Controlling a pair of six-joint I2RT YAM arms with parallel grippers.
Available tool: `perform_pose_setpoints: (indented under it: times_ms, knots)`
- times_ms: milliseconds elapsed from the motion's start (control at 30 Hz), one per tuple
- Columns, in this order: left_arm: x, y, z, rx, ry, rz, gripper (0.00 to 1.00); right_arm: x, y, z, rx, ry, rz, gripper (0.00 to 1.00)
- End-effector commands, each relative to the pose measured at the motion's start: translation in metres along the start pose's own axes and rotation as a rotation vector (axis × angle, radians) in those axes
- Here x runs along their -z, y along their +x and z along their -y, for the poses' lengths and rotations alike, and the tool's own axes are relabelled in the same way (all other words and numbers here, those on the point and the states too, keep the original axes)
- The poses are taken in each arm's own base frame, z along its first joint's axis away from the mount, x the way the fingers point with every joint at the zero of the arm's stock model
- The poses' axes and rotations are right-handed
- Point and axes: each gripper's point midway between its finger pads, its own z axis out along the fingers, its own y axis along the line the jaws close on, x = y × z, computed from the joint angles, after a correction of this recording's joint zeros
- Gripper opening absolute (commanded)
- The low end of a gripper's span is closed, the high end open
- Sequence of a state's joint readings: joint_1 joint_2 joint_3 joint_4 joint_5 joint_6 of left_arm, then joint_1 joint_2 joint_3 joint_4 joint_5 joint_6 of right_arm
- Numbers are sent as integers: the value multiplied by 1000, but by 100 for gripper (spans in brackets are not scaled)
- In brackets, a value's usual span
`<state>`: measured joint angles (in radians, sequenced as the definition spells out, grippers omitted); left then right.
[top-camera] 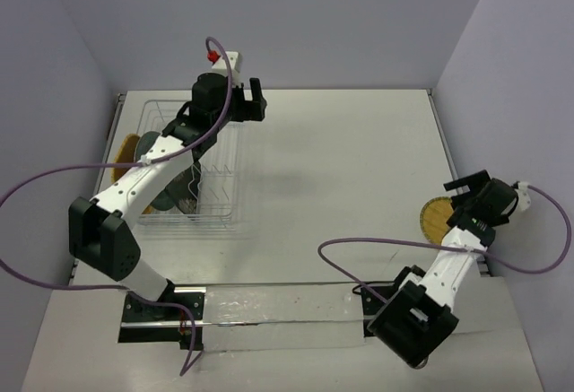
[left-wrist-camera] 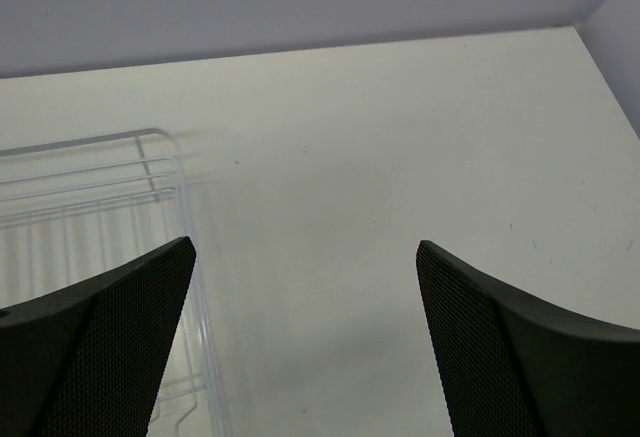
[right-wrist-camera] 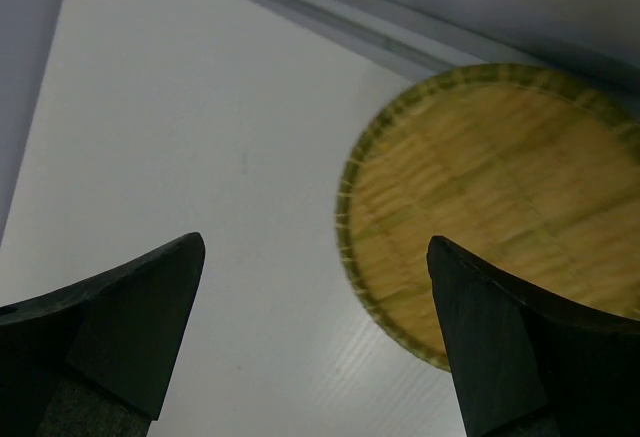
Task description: Load the plates into the dish rack
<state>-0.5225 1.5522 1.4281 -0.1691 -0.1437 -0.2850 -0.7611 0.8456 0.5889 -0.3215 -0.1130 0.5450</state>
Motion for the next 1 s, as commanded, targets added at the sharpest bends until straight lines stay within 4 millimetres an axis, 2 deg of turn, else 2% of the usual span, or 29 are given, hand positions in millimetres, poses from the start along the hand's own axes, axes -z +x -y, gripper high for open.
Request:
perform_pose_setpoints:
  times_ms: [0,167,333,467,633,967]
  knots:
    - [-11,-34,34,-35,211,110,99,17,1,57,-62,188,53,100]
    - [-30,-27,28,-11,267,65,99,20,13,99,-170,312,78,100]
    - [-42,-18,29,-2,315,27,99,19,17,126,-255,412,101,100]
    - [-49,-11,29,1,327,8,99,15,20,128,-286,411,78,100]
    - [-60,-5,26,11,329,-15,99,-1,35,134,-340,415,4,100]
    - [-72,-3,18,16,326,-26,99,-15,51,142,-372,410,-31,97]
